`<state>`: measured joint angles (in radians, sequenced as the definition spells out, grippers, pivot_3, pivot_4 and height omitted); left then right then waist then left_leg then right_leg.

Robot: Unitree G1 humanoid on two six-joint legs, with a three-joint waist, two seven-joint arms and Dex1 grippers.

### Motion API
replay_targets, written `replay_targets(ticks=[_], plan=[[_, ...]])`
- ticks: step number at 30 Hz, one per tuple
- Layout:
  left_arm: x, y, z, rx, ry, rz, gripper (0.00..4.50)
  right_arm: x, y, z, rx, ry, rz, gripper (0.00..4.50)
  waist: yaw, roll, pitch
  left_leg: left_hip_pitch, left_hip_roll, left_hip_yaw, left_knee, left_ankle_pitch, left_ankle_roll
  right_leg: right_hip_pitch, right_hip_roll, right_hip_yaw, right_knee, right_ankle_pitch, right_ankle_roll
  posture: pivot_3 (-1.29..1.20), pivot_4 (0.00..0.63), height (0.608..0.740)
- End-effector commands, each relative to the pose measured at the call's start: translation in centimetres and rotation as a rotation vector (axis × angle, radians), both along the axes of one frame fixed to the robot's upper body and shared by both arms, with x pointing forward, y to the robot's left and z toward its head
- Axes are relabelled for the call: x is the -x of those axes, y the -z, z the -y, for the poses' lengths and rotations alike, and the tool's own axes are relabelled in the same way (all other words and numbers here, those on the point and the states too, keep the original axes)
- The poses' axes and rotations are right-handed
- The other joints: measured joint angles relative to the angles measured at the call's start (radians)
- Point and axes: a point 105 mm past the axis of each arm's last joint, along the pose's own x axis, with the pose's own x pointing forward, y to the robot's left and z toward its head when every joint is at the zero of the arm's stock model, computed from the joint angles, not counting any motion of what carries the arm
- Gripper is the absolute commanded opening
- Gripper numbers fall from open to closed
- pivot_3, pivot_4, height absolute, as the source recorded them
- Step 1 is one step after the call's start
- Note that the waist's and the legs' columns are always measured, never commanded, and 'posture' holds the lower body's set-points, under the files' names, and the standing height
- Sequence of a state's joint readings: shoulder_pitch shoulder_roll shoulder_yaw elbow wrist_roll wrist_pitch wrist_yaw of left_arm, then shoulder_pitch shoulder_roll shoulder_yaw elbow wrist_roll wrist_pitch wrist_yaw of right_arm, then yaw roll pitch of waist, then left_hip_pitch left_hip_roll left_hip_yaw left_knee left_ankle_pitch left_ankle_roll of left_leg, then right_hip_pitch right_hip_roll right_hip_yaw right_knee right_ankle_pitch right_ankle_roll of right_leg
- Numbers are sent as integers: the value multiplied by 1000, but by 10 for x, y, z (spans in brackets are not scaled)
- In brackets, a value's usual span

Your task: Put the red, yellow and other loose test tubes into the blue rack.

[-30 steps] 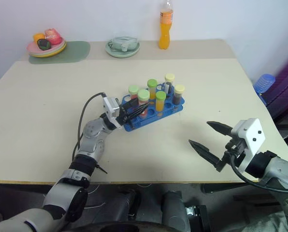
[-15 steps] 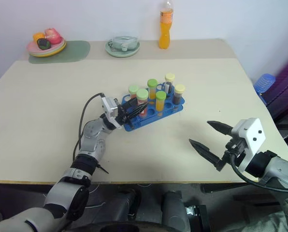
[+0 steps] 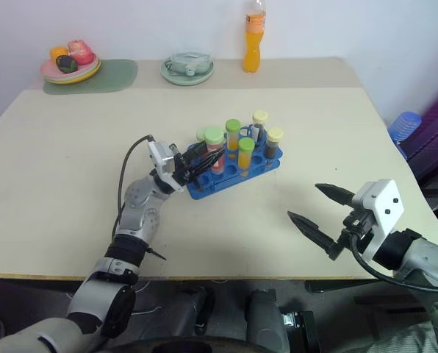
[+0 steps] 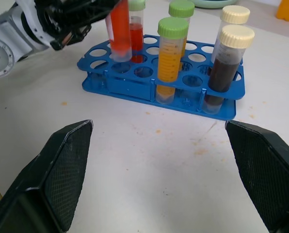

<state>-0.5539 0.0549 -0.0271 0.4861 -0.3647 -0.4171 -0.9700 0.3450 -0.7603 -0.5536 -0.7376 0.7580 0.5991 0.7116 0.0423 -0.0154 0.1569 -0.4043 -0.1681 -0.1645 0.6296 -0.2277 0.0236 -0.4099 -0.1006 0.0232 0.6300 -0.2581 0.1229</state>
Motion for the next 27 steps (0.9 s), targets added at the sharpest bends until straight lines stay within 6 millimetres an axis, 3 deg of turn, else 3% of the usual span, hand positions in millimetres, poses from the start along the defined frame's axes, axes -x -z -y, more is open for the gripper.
replay_targets(ticks=[1,15,27], plan=[[0,-17,1,37,1,42,774,0,-4,-2,-8,-5,27,4500,-1,0,0,0,0,0,0,0,0,0,0,0,0,0,0,0,150,740],[1,24,-8,-69,2,-56,774,1,-1,-2,-10,3,22,4500,-1,0,0,0,0,0,0,0,0,0,0,0,0,0,0,0,150,740],[6,29,-5,-97,41,-76,774,1,-2,-2,-11,5,20,4500,-1,0,0,0,0,0,0,0,0,0,0,0,0,0,0,0,150,740]])
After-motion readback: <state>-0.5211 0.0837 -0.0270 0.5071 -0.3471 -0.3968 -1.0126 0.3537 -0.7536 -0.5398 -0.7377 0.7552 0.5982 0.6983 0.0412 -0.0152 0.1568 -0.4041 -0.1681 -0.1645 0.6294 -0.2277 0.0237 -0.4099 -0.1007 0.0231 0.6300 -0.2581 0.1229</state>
